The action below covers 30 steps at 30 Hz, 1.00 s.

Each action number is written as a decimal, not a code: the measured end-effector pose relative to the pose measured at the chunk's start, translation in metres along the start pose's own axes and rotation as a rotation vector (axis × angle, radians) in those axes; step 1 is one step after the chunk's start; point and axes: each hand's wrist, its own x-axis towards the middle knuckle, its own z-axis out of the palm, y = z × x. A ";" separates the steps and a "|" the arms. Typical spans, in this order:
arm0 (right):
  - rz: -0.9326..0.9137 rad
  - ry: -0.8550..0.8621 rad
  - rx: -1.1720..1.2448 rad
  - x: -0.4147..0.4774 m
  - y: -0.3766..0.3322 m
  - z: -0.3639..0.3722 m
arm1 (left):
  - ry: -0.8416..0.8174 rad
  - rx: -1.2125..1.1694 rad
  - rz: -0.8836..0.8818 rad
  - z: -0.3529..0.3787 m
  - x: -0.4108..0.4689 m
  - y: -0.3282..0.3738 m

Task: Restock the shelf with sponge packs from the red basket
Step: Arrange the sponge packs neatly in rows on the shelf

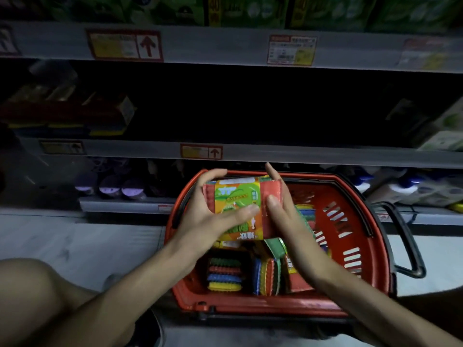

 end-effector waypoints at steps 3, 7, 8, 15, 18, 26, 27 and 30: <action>0.120 -0.014 0.207 0.010 -0.014 -0.021 | -0.016 -0.054 -0.034 -0.010 0.011 0.007; 0.214 -0.100 0.323 0.001 -0.022 -0.042 | -0.171 -0.156 -0.144 -0.022 0.010 0.011; 0.229 -0.127 0.327 -0.003 -0.024 -0.045 | -0.197 -0.163 -0.160 -0.024 0.009 0.010; 0.298 -0.073 0.206 -0.013 -0.008 -0.037 | -0.180 -0.112 -0.184 -0.018 -0.004 -0.005; 0.326 0.011 0.203 -0.014 -0.003 -0.031 | -0.153 -0.076 -0.173 -0.012 -0.006 -0.007; 0.387 0.035 0.385 -0.004 -0.007 -0.042 | -0.178 -0.249 -0.305 -0.013 0.011 0.001; 0.376 0.060 0.408 -0.003 -0.004 -0.041 | -0.128 -0.277 -0.309 -0.012 0.013 -0.001; 0.385 0.043 0.322 0.003 -0.003 -0.042 | -0.020 -0.355 -0.318 -0.012 0.018 -0.006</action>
